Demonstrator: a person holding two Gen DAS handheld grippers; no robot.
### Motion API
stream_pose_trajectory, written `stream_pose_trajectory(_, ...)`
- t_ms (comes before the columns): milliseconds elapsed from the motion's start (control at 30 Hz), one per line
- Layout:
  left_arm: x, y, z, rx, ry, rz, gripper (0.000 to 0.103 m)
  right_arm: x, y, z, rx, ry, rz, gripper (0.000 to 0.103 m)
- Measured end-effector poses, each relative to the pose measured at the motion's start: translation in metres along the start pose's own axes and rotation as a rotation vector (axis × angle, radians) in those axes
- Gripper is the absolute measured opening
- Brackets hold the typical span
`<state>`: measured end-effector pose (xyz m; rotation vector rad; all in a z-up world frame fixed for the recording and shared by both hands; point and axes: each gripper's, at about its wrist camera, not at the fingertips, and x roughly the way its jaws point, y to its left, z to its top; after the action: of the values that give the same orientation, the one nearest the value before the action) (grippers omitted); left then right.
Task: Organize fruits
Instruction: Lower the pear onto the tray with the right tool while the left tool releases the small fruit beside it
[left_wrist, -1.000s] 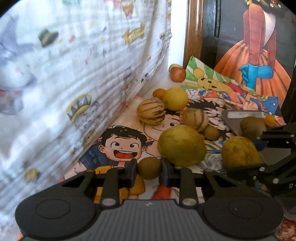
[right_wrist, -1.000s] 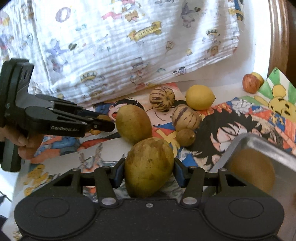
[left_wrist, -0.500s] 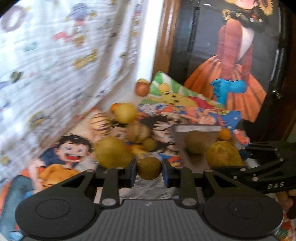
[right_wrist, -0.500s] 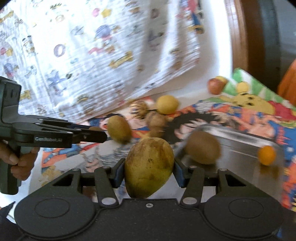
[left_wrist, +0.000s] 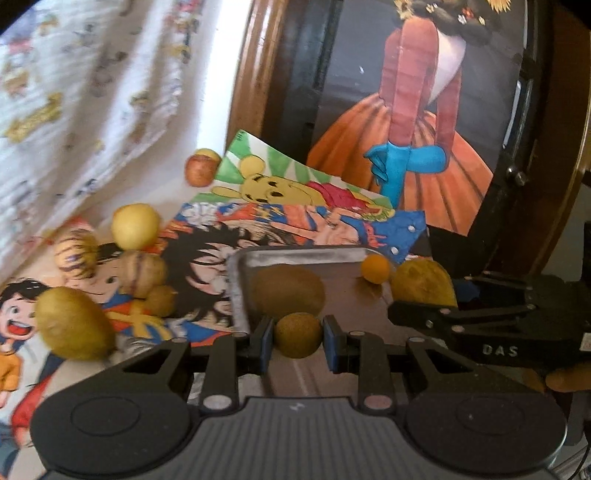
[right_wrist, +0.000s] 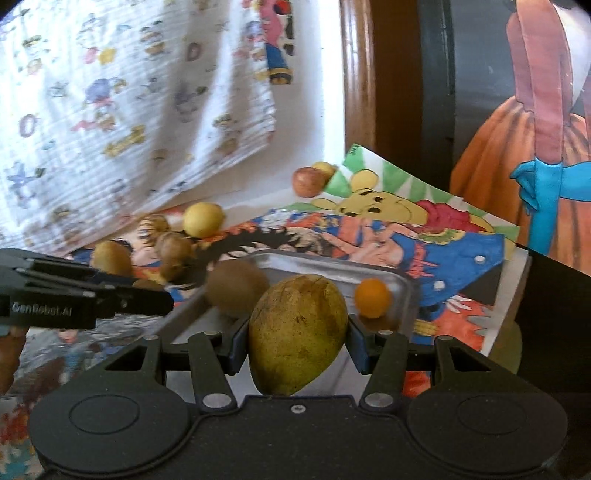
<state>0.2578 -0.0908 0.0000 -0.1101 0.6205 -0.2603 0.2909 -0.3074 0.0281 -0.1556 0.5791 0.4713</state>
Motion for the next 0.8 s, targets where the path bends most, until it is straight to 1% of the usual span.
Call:
stream_pose_trajectory(100, 0.014, -0.006, 0.000, 0.012, 0.019, -0.011, 0.031, 0.011, -0.009, -0.002, 0.004, 0.007, -0.015, 0.055)
stream_pose_trajectory(200, 0.025, -0.011, -0.002, 0.043, 0.029, -0.008, 0.031, 0.022, -0.015, -0.003, 0.005, 0.017, -0.023, 0.055)
stream_pose_trajectory(300, 0.034, -0.013, -0.004, 0.050, 0.043, -0.005, 0.031, 0.031, -0.018, -0.004, -0.005, 0.023, -0.028, 0.055)
stream_pose_trajectory(533, 0.045, -0.013, -0.009, 0.064, 0.061, 0.025, 0.031, 0.041, -0.018, -0.005, -0.027, 0.027, -0.026, 0.055)
stream_pose_trajectory(633, 0.048, -0.012, -0.010, 0.062, 0.077, 0.031, 0.031, 0.041, -0.020, -0.004, -0.019, 0.024, -0.022, 0.055)
stream_pose_trajectory(800, 0.049, -0.011, -0.010, 0.062, 0.085, 0.034, 0.031, 0.043, -0.020, -0.004, -0.015, 0.044, -0.025, 0.056)
